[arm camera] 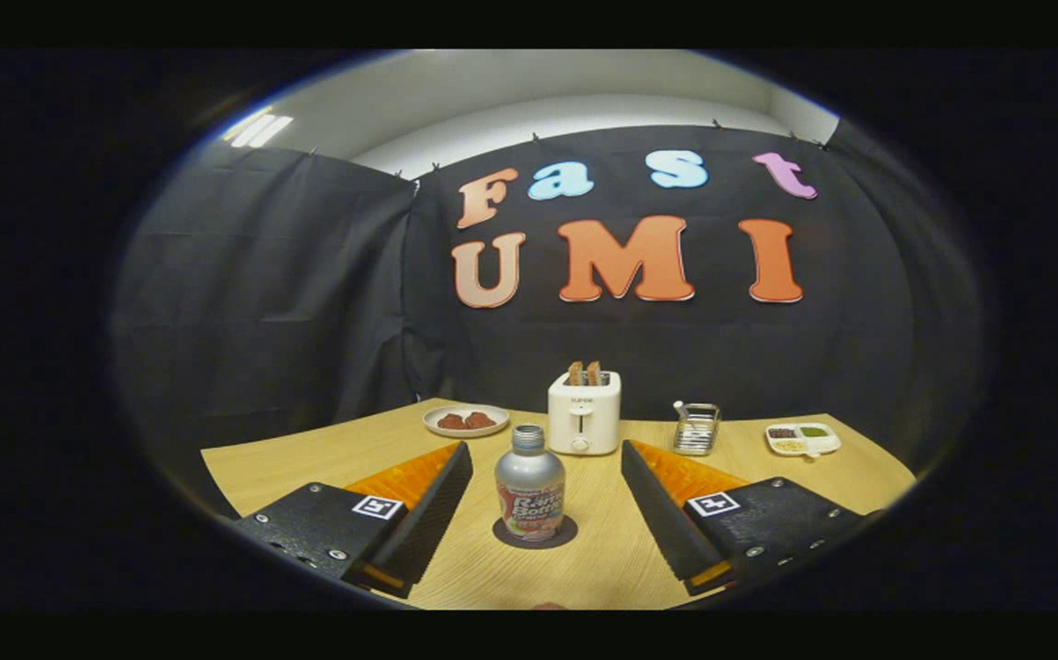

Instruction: Take the bottle from table, then pour the juice into the cup, finally place the bottle on the coaster

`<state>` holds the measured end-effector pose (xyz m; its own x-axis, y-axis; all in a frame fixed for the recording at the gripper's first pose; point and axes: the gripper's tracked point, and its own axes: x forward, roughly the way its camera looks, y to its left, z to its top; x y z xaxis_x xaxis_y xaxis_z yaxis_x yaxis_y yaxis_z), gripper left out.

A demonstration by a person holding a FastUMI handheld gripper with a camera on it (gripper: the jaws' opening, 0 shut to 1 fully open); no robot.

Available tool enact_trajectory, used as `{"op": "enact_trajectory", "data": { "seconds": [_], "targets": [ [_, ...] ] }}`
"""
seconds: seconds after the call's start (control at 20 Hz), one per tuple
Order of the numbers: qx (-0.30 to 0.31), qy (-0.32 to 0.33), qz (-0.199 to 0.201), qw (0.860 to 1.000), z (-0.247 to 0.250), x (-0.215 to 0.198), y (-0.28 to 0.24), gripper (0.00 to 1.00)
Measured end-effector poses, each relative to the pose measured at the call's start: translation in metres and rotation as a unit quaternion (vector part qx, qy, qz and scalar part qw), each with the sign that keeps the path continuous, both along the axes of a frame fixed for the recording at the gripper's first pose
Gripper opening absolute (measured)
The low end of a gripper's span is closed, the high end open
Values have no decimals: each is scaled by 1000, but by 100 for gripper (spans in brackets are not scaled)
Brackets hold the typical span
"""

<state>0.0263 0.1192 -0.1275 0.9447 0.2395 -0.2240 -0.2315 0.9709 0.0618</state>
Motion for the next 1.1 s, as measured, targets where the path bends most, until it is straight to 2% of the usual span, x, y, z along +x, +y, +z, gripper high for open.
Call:
{"op": "enact_trajectory", "data": {
  "seconds": [0.3,0.55,1.1],
  "targets": [
    [-11,-40,-35,999,39,-14,-25,97],
    [-7,-56,-48,997,59,-24,-30,97],
    [-4,-94,-43,995,86,-32,-15,97]
  ]
}}
